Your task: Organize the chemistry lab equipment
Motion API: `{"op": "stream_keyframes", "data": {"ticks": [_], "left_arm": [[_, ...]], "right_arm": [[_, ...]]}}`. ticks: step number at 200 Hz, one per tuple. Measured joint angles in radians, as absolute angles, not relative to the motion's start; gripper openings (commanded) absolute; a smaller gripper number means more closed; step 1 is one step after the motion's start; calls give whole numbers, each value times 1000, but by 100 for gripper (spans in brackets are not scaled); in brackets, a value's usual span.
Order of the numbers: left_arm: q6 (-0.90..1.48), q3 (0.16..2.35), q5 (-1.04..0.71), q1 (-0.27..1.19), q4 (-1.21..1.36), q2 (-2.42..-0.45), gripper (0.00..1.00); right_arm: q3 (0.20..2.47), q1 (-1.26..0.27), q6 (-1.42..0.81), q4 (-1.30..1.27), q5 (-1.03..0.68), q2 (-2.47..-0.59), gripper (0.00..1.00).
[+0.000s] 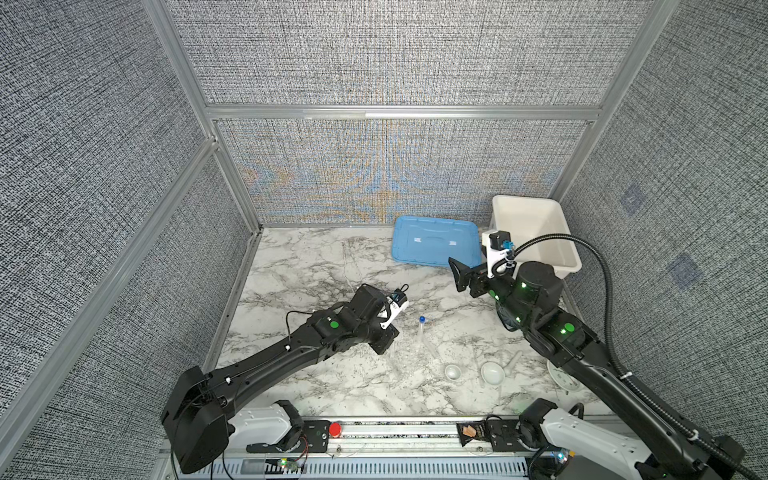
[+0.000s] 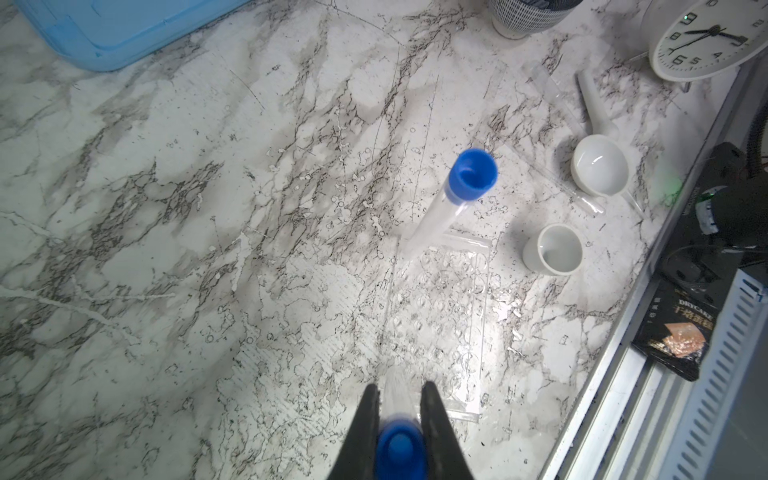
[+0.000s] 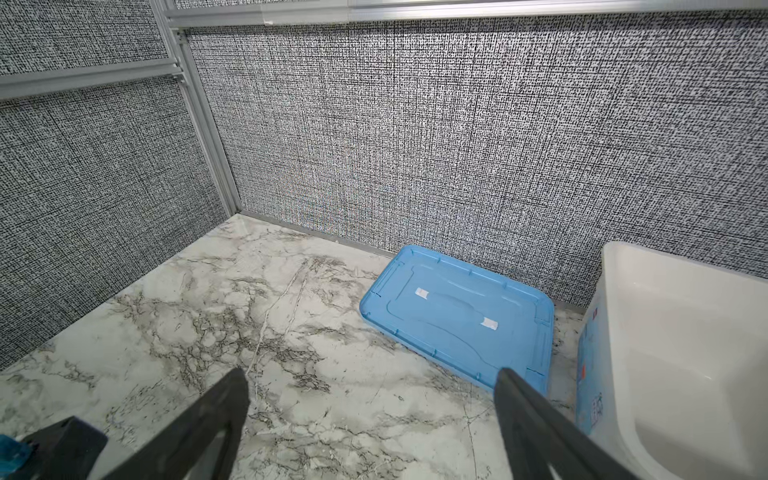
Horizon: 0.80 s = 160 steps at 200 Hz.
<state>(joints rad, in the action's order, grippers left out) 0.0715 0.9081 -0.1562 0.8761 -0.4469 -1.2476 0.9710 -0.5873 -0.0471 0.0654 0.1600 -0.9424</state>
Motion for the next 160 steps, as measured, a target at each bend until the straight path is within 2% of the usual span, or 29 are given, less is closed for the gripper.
{"op": "stream_keyframes", "data": {"ticks": [86,106,114,133,160], "left_arm": [[37,881,-120,908,-393,-1246,10],[29,866,-113,910,-393,-1223,13],[28,859,-112,912,-390,-1213,18],[23,841,-104,912,-383,-1191,40],[27,838,-104,912,-383,-1183,50]], "right_arm": [[1022,-588,-35,126,163,-957,94],[1060,-588,-31,133,161,-973,94],[1077,-588,-33,146,157,-980,94],[1114,-588,-55,183,160,-993,94],[1140,-588,-86,221,173,-1003,94]]}}
